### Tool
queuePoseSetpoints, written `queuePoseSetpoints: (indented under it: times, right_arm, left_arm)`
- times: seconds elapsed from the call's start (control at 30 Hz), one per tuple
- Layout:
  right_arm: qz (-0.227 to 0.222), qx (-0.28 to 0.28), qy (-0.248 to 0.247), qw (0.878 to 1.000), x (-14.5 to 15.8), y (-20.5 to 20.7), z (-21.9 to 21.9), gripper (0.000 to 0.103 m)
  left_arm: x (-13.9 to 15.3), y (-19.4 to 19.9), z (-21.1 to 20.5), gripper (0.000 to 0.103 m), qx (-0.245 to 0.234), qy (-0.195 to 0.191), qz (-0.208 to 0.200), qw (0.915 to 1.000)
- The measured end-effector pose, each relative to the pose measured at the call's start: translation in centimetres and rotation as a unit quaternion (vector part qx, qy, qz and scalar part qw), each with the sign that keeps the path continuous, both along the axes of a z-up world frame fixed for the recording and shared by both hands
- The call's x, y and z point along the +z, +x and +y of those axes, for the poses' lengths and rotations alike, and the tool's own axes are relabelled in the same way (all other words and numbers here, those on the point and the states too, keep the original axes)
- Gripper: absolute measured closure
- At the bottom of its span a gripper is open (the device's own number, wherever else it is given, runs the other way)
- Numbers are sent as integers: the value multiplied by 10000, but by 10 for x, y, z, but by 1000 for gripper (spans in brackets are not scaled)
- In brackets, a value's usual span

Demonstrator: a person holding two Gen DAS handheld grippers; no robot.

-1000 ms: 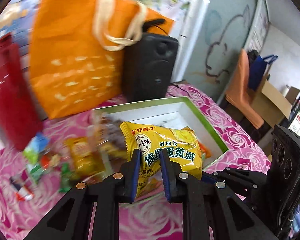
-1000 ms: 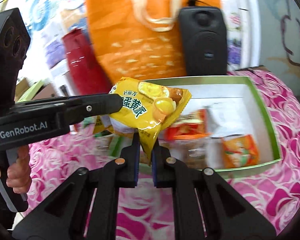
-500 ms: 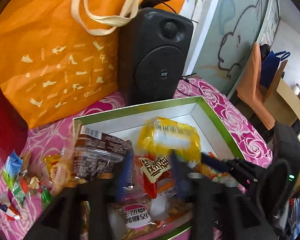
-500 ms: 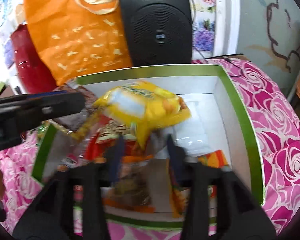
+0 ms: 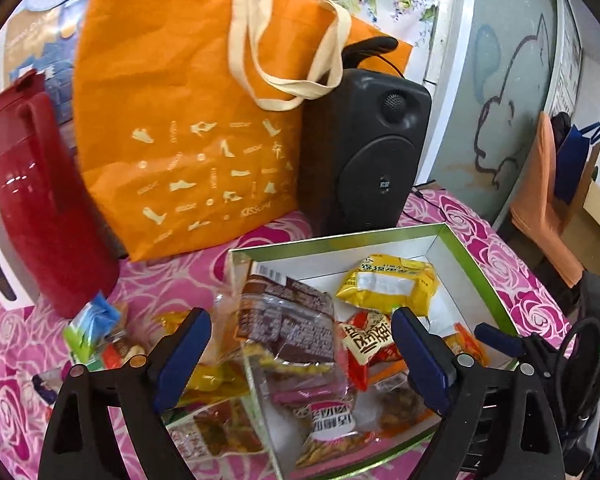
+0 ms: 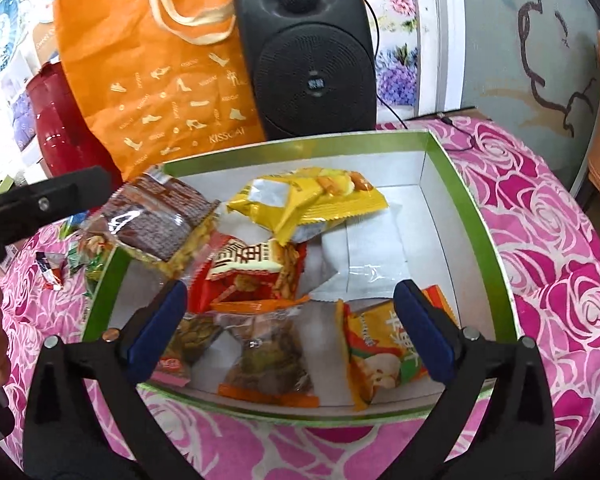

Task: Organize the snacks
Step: 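Carry the yellow bag over the green box and open both tools, then move both tools back toward the remaining snacks on the table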

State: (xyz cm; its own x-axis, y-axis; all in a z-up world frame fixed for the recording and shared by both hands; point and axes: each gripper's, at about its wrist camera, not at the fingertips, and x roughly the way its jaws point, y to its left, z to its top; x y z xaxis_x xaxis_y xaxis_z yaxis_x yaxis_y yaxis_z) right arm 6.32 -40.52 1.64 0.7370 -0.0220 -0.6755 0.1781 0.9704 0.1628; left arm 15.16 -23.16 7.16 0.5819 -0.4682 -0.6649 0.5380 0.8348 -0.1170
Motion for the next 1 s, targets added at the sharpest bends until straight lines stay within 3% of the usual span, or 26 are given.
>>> queuePoseSetpoints:
  times: [0.33,0.53,0.87,1.0]
  right_arm:
    - [-225,353,-237,9988,23,-14,40,1]
    - [-204,460,-542,9973,33,-20,75,1]
    - [-197,1040,-713,9918,35,-19,130,1]
    - [-168,1248,-486,9908,33,-21,144,1]
  left_arm:
    - [16,-21,38,10,223,-84,-219,9995]
    - [22,-34,78,9,630,-85,-316,9975]
    - [-7,-27,163,10,1483,-37,121,9889]
    - [-20,-24,197,10,1740,186,149,9845]
